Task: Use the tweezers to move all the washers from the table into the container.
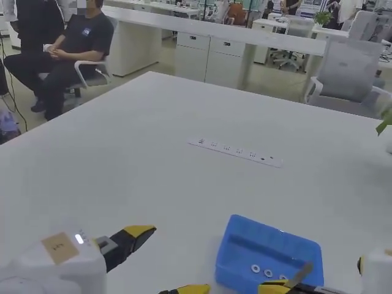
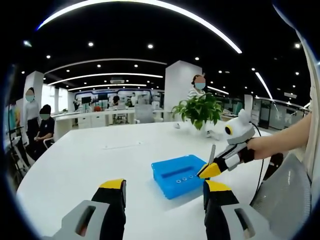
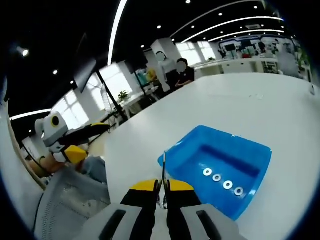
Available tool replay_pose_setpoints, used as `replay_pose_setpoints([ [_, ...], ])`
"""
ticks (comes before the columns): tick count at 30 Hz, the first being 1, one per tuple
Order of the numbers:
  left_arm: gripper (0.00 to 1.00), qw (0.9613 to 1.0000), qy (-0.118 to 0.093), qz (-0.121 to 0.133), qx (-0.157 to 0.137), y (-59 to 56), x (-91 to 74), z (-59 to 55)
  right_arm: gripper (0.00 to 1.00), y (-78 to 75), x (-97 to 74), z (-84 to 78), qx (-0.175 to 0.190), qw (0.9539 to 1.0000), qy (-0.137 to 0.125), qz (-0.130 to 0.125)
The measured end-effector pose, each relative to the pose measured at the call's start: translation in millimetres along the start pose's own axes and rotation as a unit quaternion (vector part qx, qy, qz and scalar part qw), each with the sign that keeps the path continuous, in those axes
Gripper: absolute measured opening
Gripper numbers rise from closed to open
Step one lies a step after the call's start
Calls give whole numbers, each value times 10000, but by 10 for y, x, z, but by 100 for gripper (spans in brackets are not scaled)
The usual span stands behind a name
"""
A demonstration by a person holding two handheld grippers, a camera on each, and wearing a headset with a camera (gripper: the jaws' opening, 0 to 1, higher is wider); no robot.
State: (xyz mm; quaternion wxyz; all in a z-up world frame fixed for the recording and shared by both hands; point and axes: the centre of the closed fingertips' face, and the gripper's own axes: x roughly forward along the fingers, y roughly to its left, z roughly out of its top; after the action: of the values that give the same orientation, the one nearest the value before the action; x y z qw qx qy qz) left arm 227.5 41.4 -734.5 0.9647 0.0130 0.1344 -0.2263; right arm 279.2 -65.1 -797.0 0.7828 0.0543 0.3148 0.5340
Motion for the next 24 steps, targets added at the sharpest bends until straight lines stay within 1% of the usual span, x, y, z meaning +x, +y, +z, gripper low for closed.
replay_pose_setpoints([
  [1, 62, 10000, -3, 2, 0, 1, 0, 0, 3, -11, -10, 28, 40, 10000, -29, 4],
  [2, 62, 10000, 0, -5, -4, 1, 0, -2, 3, -25, -20, 81, 61, 9999, -124, 13],
  [6, 62, 10000, 20, 6, -17, 6, 1, -9, 3, -69, -37, 204, 149, 9995, -272, 16],
  [9, 62, 10000, -4, 15, -43, 14, -1, -2, 3, -62, -32, 288, 207, 9989, -411, 38],
  [11, 62, 10000, 12, 10, -31, 11, 2, -7, 3, -94, -32, 325, 224, 9987, -464, 42],
  [13, 62, 10000, 20, -12, -10, -2, 7, -11, 3, -84, -12, 372, 228, 9985, -505, 43],
  [15, 62, 10000, 45, -5, 22, -2, 8, -18, 3, -84, 14, 412, 230, 9983, -529, 60],
  [19, 62, 10000, 21, 29, -4, 10, 0, -10, 3, -110, 73, 474, 188, 9985, -508, 44],
  [24, 62, 9999, -6, 91, -41, 39, -11, -3, 3, -222, 172, 545, 209, 9986, -478, -36],
])
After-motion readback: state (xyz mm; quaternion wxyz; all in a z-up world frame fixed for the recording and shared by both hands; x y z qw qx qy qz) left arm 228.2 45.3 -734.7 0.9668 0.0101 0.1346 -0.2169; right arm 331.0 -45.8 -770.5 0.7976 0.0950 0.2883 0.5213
